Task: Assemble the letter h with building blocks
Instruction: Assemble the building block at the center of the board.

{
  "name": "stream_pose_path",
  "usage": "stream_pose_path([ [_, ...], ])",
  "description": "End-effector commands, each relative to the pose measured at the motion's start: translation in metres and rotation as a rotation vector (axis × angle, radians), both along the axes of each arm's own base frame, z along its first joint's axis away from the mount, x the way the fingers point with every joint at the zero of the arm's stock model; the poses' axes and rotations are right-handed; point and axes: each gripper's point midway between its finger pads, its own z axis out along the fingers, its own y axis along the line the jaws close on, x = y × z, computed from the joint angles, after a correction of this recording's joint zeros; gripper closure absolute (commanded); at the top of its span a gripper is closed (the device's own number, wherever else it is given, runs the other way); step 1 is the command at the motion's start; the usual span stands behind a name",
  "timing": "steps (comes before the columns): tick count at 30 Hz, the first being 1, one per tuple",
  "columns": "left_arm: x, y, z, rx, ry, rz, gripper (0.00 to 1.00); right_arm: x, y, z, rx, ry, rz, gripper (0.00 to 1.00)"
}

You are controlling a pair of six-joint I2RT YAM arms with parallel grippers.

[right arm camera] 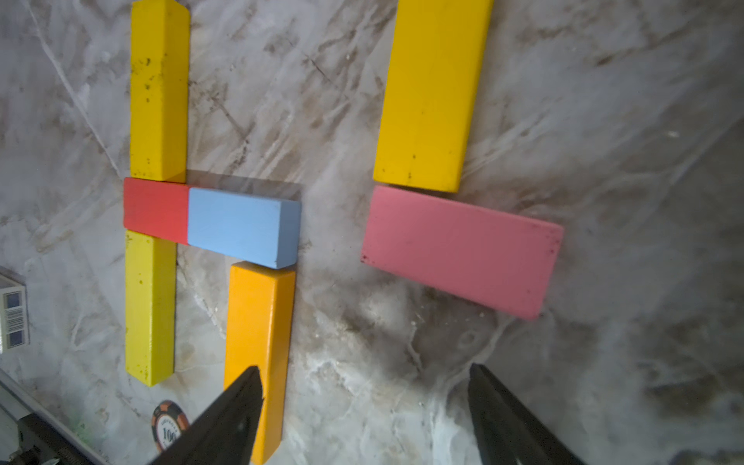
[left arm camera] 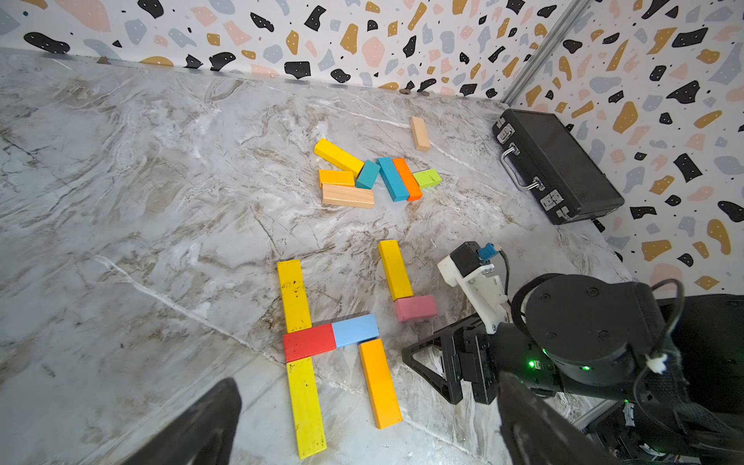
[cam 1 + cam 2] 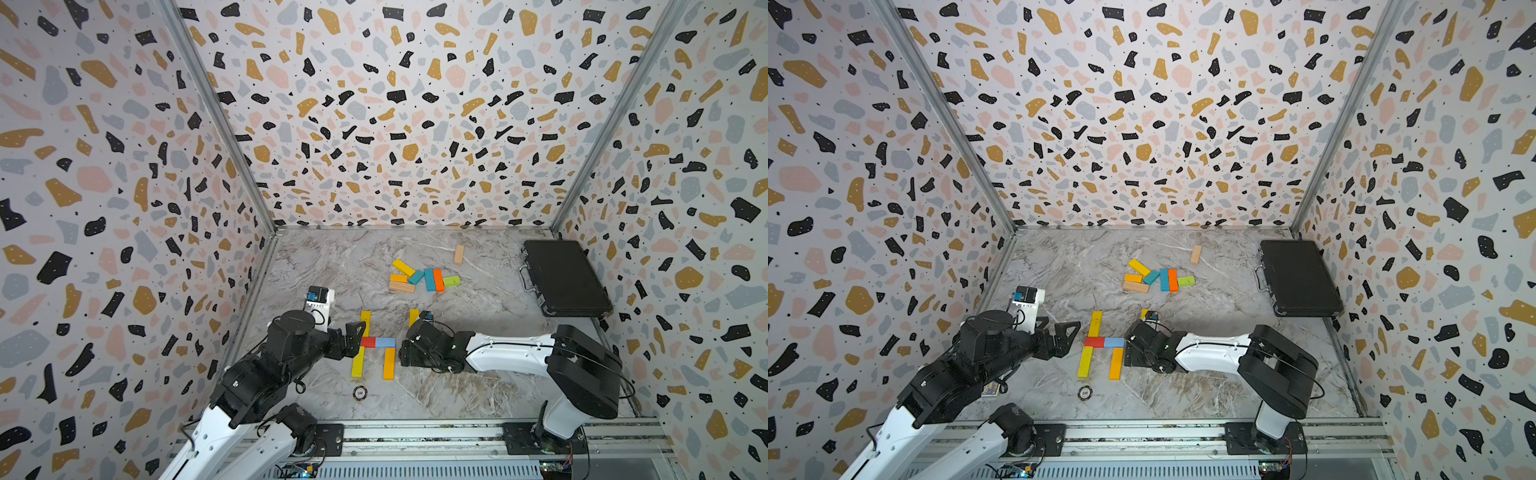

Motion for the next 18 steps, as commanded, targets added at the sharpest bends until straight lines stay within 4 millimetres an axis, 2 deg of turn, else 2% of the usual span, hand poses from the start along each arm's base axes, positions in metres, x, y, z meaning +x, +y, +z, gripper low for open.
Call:
stream_pose_path([
  [1, 0.003, -0.001, 0.006, -0.007, -0.027, -0.004, 0.01, 0.001, -0.003, -0.002, -0.001, 0.01, -0.023, 0.18],
  [18, 0.003, -0.002, 0.004, -0.004, -0.024, -0.004, 0.01, 0.015, -0.008, -0.007, -0.029, -0.009, -0.054, 0.18],
])
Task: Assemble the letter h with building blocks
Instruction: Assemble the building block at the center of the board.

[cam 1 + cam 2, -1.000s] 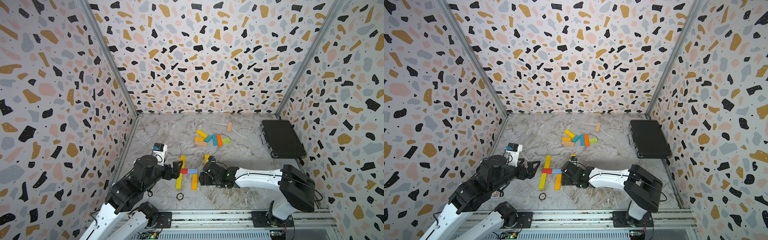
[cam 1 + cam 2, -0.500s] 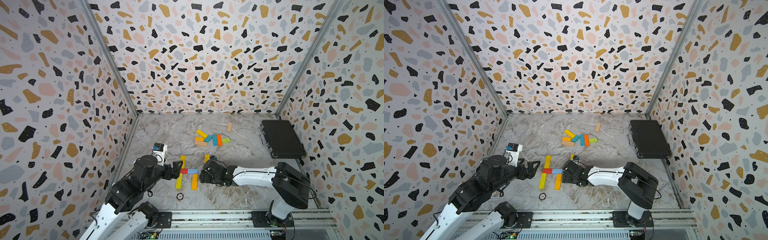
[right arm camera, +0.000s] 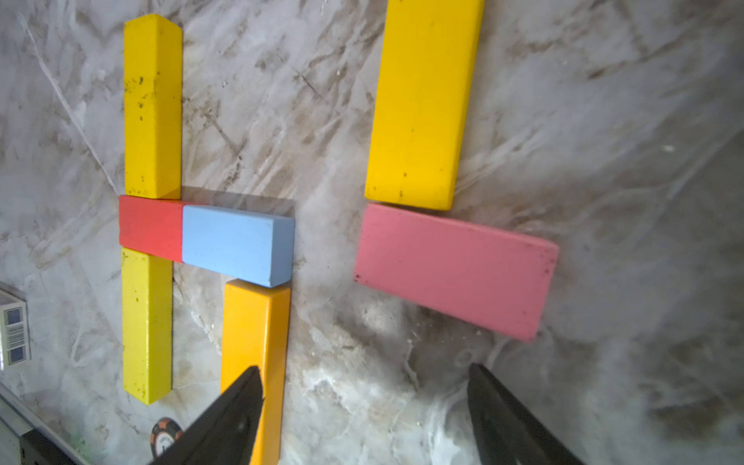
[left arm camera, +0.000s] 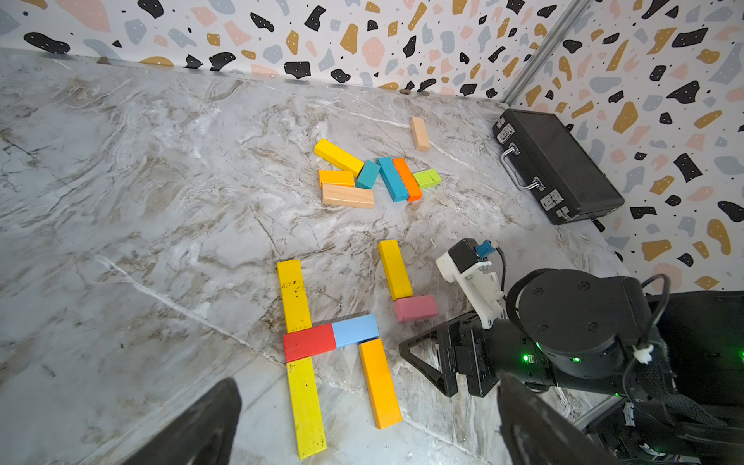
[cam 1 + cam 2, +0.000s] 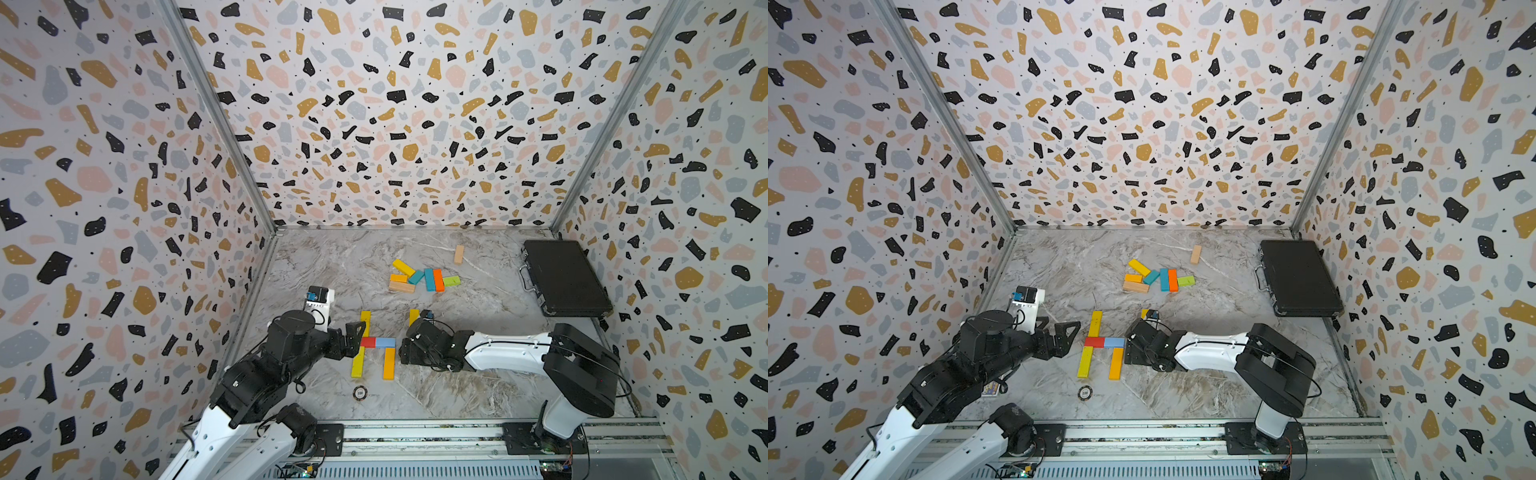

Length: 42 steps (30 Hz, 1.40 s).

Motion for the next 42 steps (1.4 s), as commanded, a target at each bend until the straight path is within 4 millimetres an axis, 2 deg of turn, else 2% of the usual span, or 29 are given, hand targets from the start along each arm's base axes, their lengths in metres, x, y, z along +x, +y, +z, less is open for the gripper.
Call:
stream_pose_path([
  [1, 0.003, -0.001, 0.004, -0.004, -0.023, -0.004, 0.01, 0.005, -0.006, -0.008, -0.043, 0.0, -0.024, 0.18],
  [21, 0.004, -0.002, 0.004, -0.004, -0.02, -0.005, 0.01, 0.011, -0.004, -0.013, -0.063, -0.002, -0.015, 0.18],
  [22, 0.003, -0.002, 0.004, -0.004, -0.02, -0.006, 0.01, 0.022, -0.011, -0.013, -0.063, -0.001, -0.045, 0.18],
  [28, 0.004, -0.002, 0.004, -0.004, -0.019, -0.007, 0.01, 0.025, -0.013, -0.012, -0.069, -0.012, -0.048, 0.18],
  [35, 0.004, -0.003, 0.004, -0.005, -0.019, -0.01, 0.01, 0.024, -0.007, -0.002, -0.038, -0.022, -0.018, 0.18],
  [42, 0.004, -0.003, 0.003, -0.005, -0.017, -0.009, 0.01, 0.016, 0.01, 0.001, 0.008, -0.002, 0.017, 0.18],
])
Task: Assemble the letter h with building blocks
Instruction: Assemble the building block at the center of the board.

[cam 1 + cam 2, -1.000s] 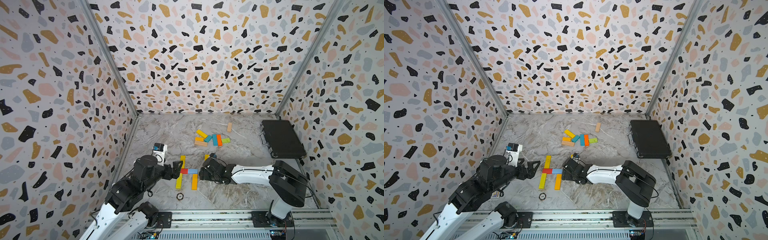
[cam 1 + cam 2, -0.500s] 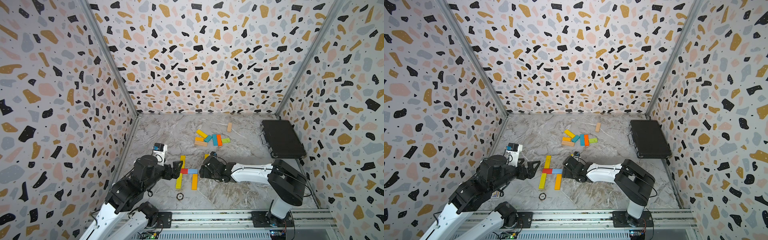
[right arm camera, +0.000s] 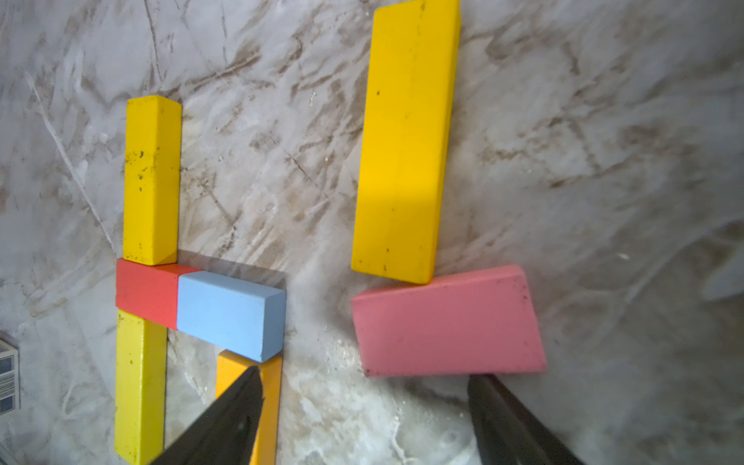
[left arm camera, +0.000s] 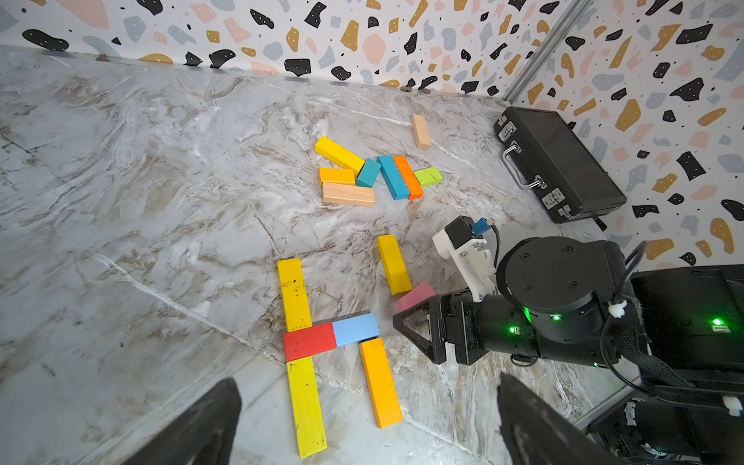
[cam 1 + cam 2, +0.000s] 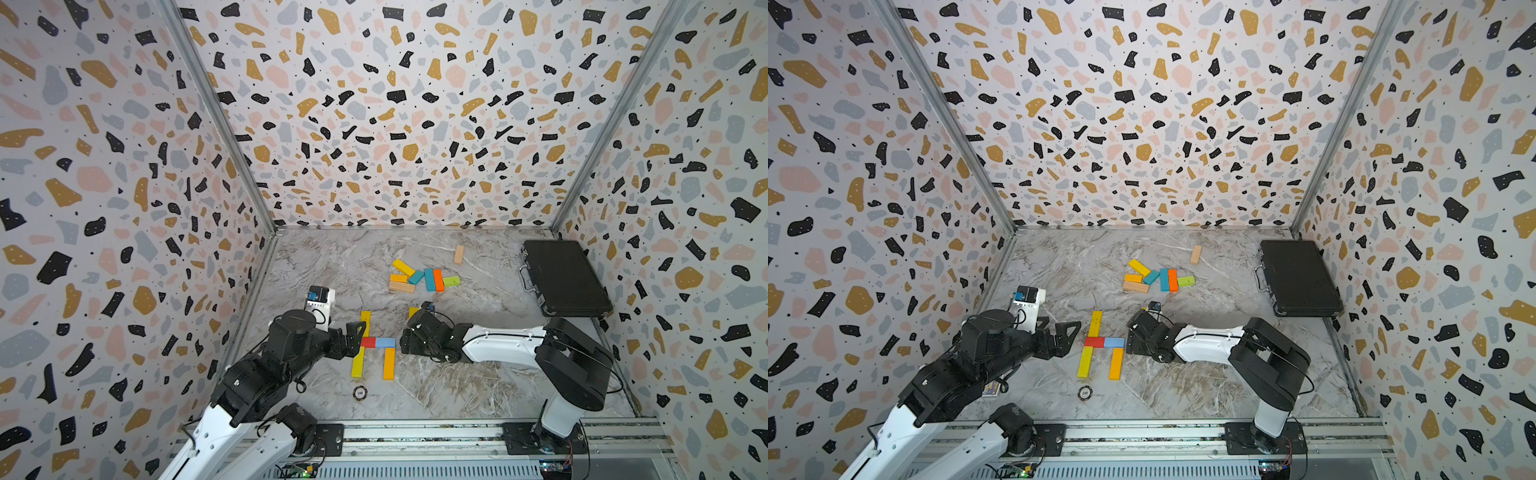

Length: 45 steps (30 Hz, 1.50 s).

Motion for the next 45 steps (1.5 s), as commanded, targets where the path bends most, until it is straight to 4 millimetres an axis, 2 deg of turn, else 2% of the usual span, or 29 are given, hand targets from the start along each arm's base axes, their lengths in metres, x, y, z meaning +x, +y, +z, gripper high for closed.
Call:
stream_pose_path([
  [1, 0.003, -0.003, 0.005, -0.008, -0.023, -0.01, 0.01, -0.007, 0.008, 0.0, -0.001, 0.029, 0.033, 0.18],
  [2, 0.003, -0.003, 0.005, -0.008, -0.023, -0.01, 0.01, -0.019, 0.017, -0.002, 0.0, 0.036, 0.066, 0.18],
  [3, 0.003, -0.003, 0.005, -0.007, -0.022, -0.01, 0.01, -0.021, 0.02, -0.003, 0.005, 0.039, 0.072, 0.18],
  [11, 0.003, -0.002, 0.005, -0.008, -0.024, -0.009, 0.01, -0.019, 0.027, -0.007, -0.007, 0.042, 0.074, 0.19],
  [23, 0.003, -0.002, 0.005, -0.006, -0.026, -0.008, 0.01, -0.015, 0.024, -0.011, -0.037, 0.031, 0.074, 0.19],
  [29, 0.003, -0.002, 0.005, -0.008, -0.026, -0.009, 0.01, -0.023, 0.009, -0.004, -0.06, 0.025, 0.081, 0.19],
  [34, 0.003, -0.002, 0.006, -0.009, -0.029, -0.009, 0.01, -0.024, 0.0, -0.006, -0.098, 0.016, 0.076, 0.19],
  [39, 0.003, -0.002, 0.005, -0.007, -0.026, -0.008, 0.01, -0.02, 0.009, -0.012, -0.084, 0.019, 0.076, 0.19],
  [45, 0.003, -0.002, 0.005, -0.007, -0.025, -0.008, 0.01, -0.014, 0.012, -0.016, -0.091, 0.005, 0.06, 0.19],
])
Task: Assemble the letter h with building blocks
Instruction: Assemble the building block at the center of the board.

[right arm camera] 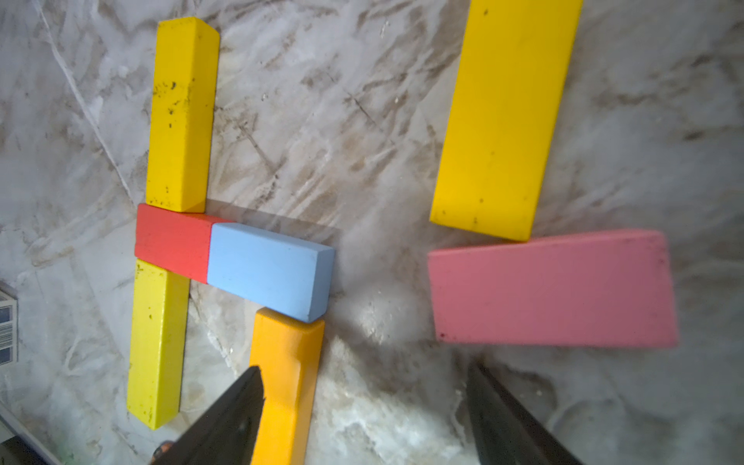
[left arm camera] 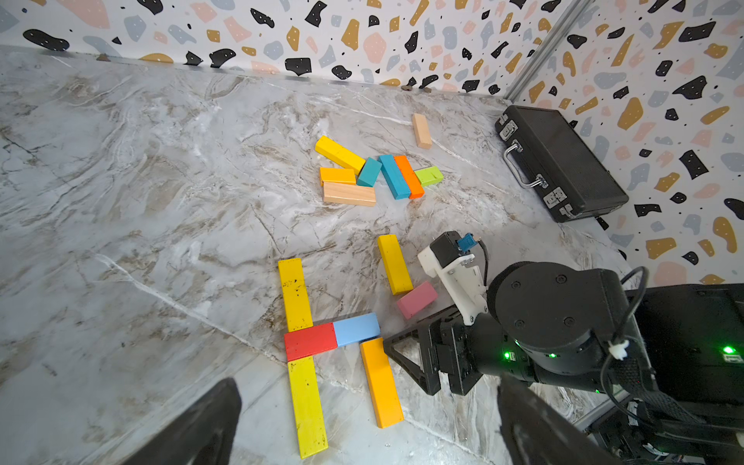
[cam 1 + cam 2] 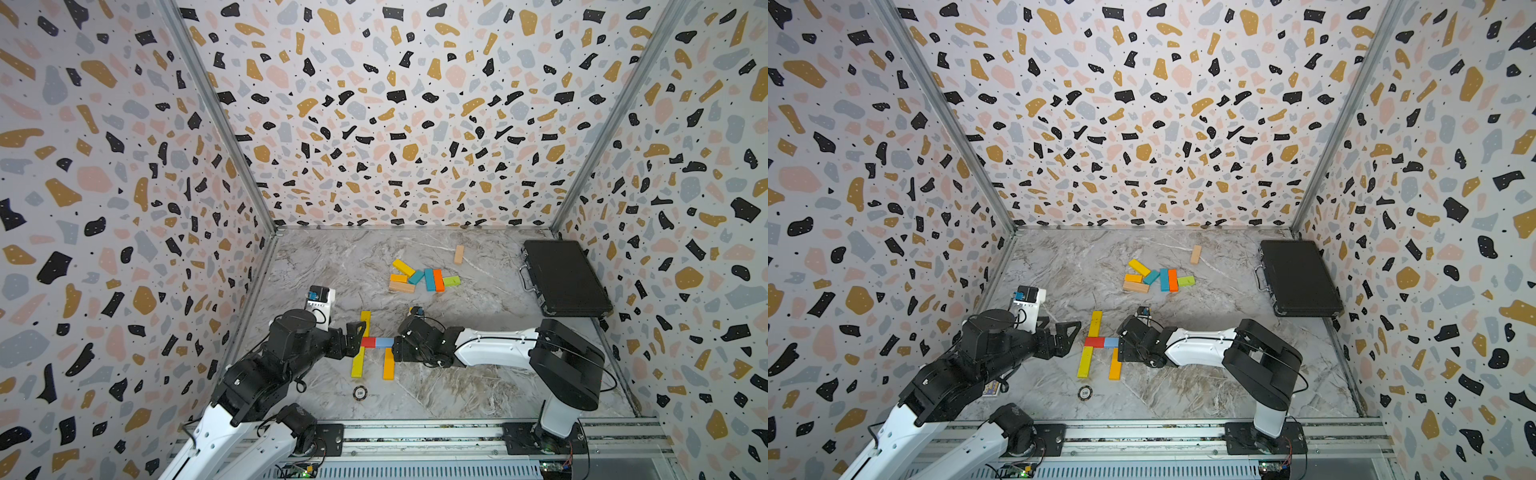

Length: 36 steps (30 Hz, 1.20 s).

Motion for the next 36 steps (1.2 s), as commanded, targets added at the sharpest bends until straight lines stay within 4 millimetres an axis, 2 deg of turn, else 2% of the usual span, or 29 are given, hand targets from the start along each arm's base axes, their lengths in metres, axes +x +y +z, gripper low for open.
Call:
stream_pose_path([
  [1, 0.003, -0.002, 0.006, -0.01, -0.027, -0.008, 0.01, -0.001, -0.007, -0.015, -0.063, 0.014, -0.009, 0.19],
  [23, 0.002, -0.002, 0.006, -0.01, -0.027, -0.009, 0.01, 0.006, -0.001, -0.018, -0.055, 0.022, -0.015, 0.19],
  [28, 0.003, -0.002, 0.006, -0.011, -0.028, -0.012, 0.01, 0.005, 0.005, -0.006, -0.022, 0.002, 0.024, 0.18],
  [33, 0.003, -0.003, 0.005, -0.008, -0.024, -0.012, 0.01, 0.001, 0.001, 0.009, 0.0, -0.013, 0.037, 0.18],
  [36, 0.003, -0.003, 0.006, -0.009, -0.026, -0.014, 0.01, -0.001, -0.003, 0.026, 0.02, -0.039, 0.042, 0.18],
])
